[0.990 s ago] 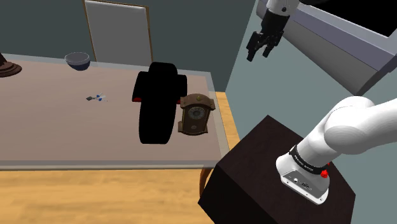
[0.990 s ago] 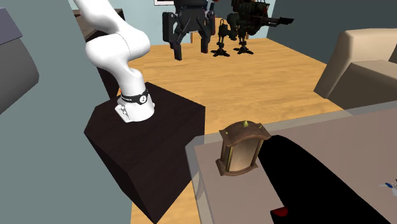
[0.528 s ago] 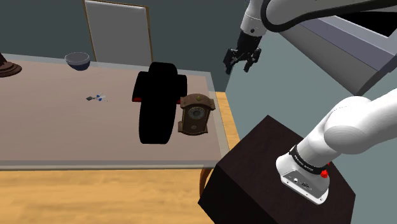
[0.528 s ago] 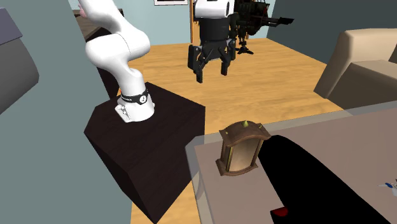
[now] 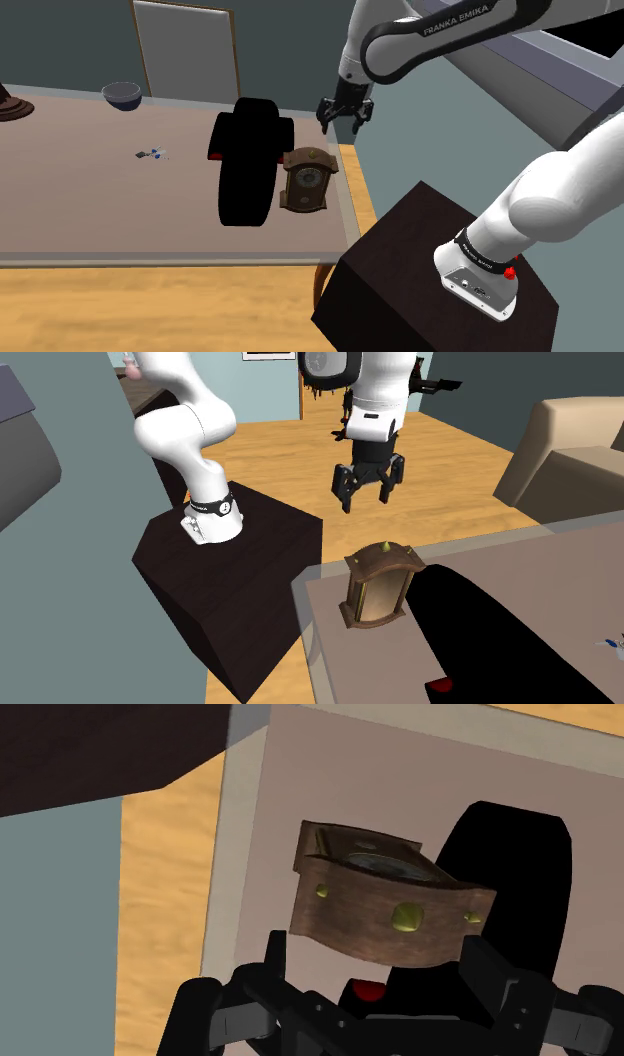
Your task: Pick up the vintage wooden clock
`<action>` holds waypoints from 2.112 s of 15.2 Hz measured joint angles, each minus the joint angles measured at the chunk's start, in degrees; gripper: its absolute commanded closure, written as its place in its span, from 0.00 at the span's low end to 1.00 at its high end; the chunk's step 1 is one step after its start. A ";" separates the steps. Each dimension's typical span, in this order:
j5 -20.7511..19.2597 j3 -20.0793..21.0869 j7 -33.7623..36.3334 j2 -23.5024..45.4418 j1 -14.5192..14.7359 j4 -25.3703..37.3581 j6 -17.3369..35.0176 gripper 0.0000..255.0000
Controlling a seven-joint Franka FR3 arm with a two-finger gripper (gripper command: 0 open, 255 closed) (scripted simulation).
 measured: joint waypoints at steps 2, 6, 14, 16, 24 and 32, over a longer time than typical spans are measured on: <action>-0.32 0.95 3.91 4.15 0.07 1.83 2.24 0.00; -1.93 1.82 11.21 13.54 0.30 6.73 6.52 0.00; -3.42 1.57 13.43 18.95 0.55 6.03 12.52 0.00; -3.54 1.53 13.51 19.31 0.57 5.95 12.97 1.00; -3.58 1.53 13.54 19.36 0.58 5.94 13.11 1.00; -2.43 1.75 12.78 16.05 0.37 6.81 8.74 1.00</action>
